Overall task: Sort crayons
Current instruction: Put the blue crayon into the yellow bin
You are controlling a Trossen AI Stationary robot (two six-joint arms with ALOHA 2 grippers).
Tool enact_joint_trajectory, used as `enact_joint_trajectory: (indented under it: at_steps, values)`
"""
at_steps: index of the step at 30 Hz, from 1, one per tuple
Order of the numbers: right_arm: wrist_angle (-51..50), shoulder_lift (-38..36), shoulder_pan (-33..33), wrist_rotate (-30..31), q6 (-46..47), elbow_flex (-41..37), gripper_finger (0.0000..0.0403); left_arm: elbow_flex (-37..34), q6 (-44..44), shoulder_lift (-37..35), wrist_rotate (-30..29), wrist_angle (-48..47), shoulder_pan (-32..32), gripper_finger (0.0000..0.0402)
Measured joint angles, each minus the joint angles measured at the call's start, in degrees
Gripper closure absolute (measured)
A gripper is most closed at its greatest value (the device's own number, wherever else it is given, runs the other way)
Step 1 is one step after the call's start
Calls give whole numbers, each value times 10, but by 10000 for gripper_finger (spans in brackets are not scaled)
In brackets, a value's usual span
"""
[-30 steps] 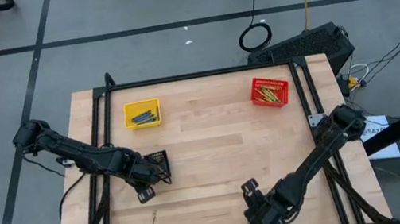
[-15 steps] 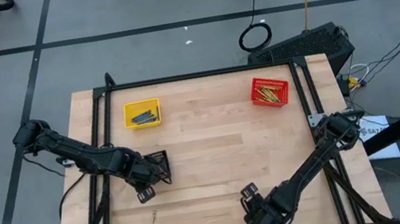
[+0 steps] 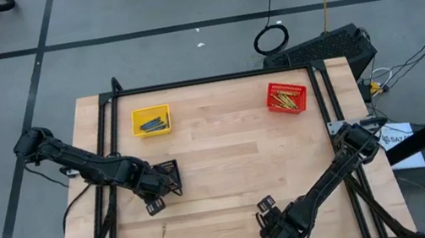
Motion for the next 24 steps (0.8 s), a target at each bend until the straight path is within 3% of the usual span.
enact_joint_trajectory:
  at_steps: [8, 17, 24]
  values:
    - [9, 1, -1, -30, 12, -10, 294, 0, 0, 0, -3, 3, 0, 320]
    - [44, -1, -11, -84, 69, -37, 391, 0, 1, 0, -22, 14, 0, 320]
    - [52, 0, -16, -88, 112, -38, 398, 0, 1, 0, -26, 14, 0, 320]
